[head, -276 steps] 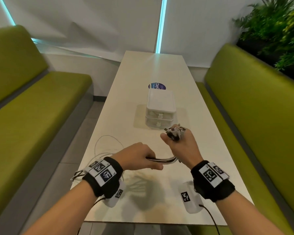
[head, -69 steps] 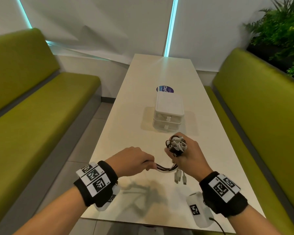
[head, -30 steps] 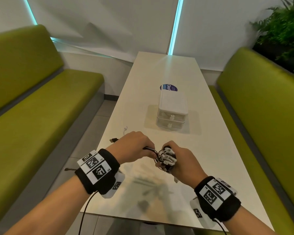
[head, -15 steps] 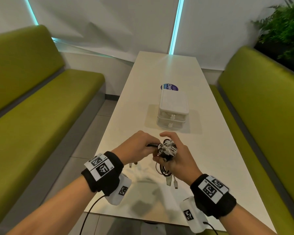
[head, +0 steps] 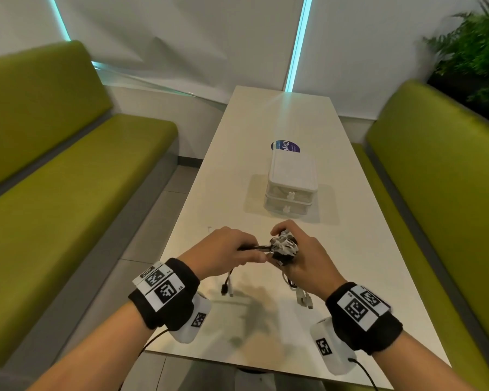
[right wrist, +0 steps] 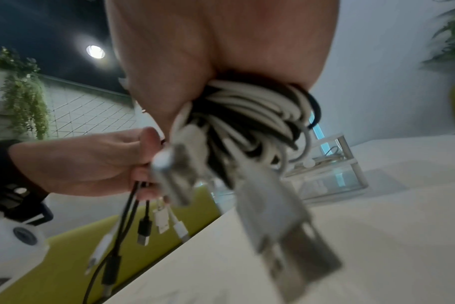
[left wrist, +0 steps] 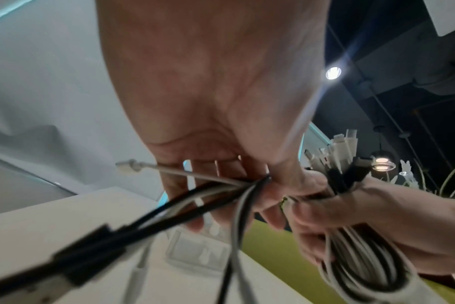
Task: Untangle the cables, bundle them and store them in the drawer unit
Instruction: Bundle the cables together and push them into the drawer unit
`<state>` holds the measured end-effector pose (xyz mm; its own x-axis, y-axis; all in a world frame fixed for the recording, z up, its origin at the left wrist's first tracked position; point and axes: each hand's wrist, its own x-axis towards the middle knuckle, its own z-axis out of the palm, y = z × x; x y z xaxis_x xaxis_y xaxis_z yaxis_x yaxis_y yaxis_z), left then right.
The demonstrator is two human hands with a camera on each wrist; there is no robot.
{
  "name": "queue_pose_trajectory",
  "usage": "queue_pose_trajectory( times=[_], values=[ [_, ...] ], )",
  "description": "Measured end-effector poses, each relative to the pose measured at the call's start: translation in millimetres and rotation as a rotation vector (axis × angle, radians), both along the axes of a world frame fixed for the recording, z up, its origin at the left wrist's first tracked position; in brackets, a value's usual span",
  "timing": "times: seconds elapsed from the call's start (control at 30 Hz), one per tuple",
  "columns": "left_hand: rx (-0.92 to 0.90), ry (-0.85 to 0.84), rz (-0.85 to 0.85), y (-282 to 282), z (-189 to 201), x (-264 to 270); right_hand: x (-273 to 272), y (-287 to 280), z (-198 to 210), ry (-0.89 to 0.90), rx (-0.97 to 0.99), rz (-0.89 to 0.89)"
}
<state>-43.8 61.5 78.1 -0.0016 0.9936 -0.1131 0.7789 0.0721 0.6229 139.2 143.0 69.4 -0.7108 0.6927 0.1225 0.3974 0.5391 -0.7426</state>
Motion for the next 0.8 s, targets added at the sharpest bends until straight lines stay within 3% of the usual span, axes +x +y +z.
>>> queue_pose_trajectory(
  times=[0.1,0.27,0.4,0.57,0.8],
  values=[
    [0.022,-0.066,0.048,0,-13,0,-5,-2,-3,0.087,0.02,-0.111],
    [0.157,-0.365,0.166,1,-29,1,-5,0,-6,0.378,-0.191,-0.16],
    [0.368,-0.541,0.279,4,-36,33,-11,1,-6,0.626,-0.333,-0.272],
    [0.461,-0.708,0.344,11,-38,58,-12,3,-8,0.66,-0.349,-0.321],
    [0.472,-0.675,0.255,21,-33,67,-5,2,-5,0.736,-0.375,-0.332]
  ],
)
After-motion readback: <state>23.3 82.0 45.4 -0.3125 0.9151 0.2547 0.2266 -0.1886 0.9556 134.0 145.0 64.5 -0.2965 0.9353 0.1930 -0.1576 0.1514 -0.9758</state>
